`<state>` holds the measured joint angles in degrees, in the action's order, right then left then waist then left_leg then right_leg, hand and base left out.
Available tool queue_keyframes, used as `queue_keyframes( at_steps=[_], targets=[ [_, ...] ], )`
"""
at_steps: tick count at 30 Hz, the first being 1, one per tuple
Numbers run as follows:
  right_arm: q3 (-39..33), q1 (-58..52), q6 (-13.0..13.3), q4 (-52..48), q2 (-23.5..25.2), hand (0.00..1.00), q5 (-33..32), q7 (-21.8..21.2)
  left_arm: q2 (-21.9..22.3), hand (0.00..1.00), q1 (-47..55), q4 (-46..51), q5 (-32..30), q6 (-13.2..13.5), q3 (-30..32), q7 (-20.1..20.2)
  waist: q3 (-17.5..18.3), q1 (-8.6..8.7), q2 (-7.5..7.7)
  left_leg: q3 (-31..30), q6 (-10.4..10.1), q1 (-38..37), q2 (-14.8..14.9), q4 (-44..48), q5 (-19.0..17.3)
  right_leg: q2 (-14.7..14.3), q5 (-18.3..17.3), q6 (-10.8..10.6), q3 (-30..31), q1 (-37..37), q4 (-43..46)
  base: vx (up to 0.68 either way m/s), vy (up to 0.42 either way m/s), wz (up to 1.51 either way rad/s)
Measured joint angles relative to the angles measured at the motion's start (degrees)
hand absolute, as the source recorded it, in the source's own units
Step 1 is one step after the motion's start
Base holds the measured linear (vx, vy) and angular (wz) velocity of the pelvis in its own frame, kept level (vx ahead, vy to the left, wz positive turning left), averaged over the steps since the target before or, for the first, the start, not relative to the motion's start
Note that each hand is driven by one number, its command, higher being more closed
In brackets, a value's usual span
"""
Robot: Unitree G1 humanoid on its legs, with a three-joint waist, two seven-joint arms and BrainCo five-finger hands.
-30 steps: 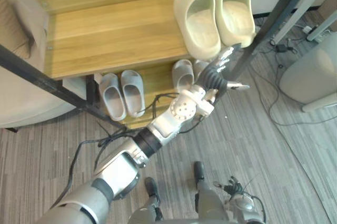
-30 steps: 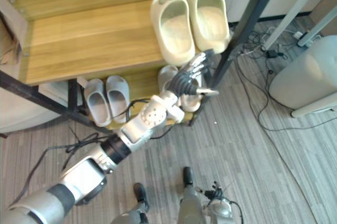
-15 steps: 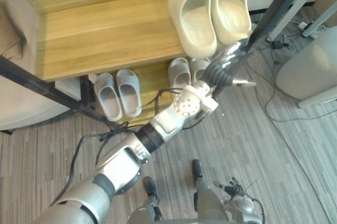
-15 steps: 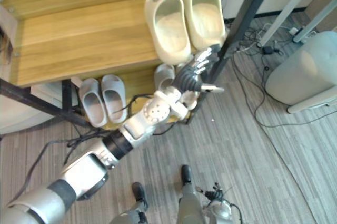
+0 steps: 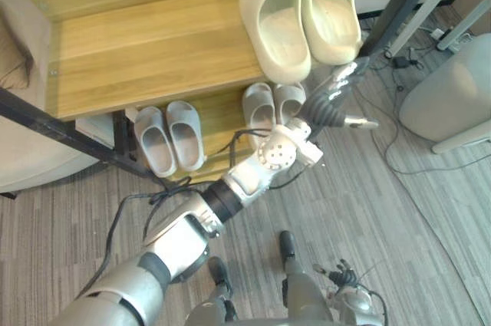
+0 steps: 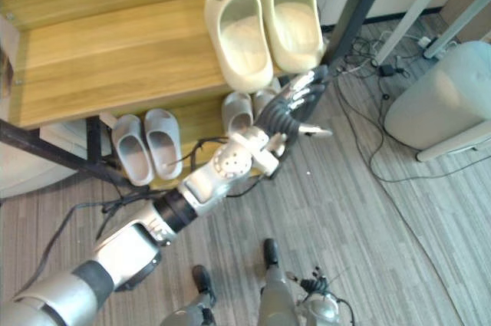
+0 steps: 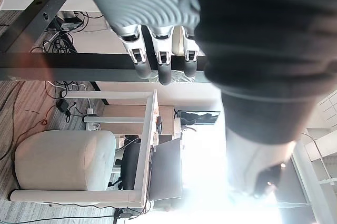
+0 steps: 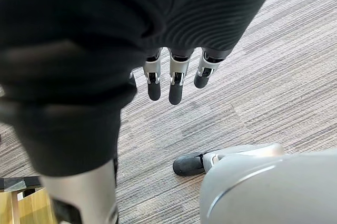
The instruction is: Organize the slippers on the shoe rack
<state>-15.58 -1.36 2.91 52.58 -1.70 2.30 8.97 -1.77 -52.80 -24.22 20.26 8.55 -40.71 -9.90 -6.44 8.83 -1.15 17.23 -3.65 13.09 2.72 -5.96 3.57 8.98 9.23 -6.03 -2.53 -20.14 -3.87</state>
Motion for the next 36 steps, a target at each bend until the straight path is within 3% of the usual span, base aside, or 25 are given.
queue_keyframes(
  at_steps=[17,23,36],
  targets=[
    [0.06,-0.02,0.0,0.12,0.14,0.0,0.33,0.65,0.1,0.0,-3.27,-2.37,0.06,0.09,2.82,-1.24,0.57,-0.06,-0.13,0.5,0.01,-0.06,-0.06,0.01,-0.12,-0.04,0.17,-0.07,0.3,-0.26,0.01,0.01,0.001,-0.01],
    [0.1,-0.02,0.01,0.41,0.17,0.0,0.5,0.64,-4.06,0.0,-4.8,-2.58,0.22,0.09,5.07,-1.25,0.69,-0.06,-0.25,0.38,0.03,-0.15,-0.19,0.01,-0.09,0.03,0.33,-0.02,0.3,-0.15,0.01,0.0,0.0,0.0],
    [0.68,0.01,0.51,0.57,0.02,0.0,1.91,0.59,-5.9,0.0,-5.01,-4.64,1.32,0.52,7.23,-1.11,0.75,-0.03,-0.29,0.24,0.03,-0.21,-0.4,0.0,-0.08,0.03,0.39,0.07,0.26,-0.07,0.03,0.0,0.0,0.0]
  ],
)
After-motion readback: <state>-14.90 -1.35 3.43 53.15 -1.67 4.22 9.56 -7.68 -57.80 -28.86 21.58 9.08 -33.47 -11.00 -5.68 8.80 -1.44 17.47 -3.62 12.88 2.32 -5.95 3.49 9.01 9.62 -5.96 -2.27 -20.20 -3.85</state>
